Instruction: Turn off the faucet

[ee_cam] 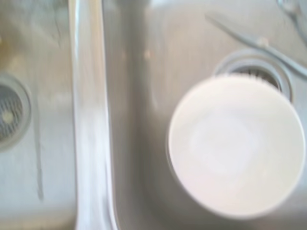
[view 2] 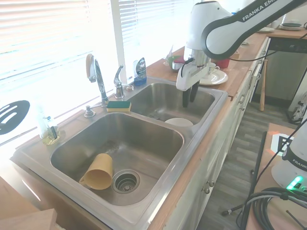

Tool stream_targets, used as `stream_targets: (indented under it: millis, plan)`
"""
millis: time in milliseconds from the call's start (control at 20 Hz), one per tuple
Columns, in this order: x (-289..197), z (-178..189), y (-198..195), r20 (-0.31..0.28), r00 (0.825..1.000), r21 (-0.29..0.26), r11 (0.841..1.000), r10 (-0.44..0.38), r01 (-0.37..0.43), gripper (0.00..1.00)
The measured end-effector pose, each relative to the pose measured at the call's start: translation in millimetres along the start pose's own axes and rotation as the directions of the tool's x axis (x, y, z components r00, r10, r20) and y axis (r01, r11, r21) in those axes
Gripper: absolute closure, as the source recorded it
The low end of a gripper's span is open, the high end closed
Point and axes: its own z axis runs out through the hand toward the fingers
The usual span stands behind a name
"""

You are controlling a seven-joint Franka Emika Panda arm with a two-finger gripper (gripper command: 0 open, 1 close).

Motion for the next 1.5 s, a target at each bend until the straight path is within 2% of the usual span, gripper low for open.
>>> stream_targets:
  millis: [100,200,350,600,800,1100,1300,1500]
  plan:
    - [10.2,-3.8,-11.1,-0.020,1.000,0.035,0.999,0.010,-0.010,1.00]
    - [28.3,-7.4,-28.3,-0.067,0.997,0.105,0.994,0.026,-0.019,1.00]
    - [59.1,-10.3,-55.3,-0.144,0.987,0.243,0.970,0.070,-0.033,1.00]
    - [91.6,-25.5,-89.7,-0.203,0.970,0.374,0.926,0.135,-0.051,1.00]
    - [116.4,-40.3,-103.4,-0.229,0.958,0.412,0.909,0.170,-0.063,1.00]
    - [163.7,-55.1,-132.3,-0.254,0.942,0.442,0.892,0.220,-0.089,1.00]
    - [192.2,-62.9,-145.5,-0.260,0.931,0.445,0.887,0.256,-0.120,1.00]
    - [205.2,-57.1,-158.3,-0.260,0.931,0.437,0.891,0.258,-0.125,1.00]
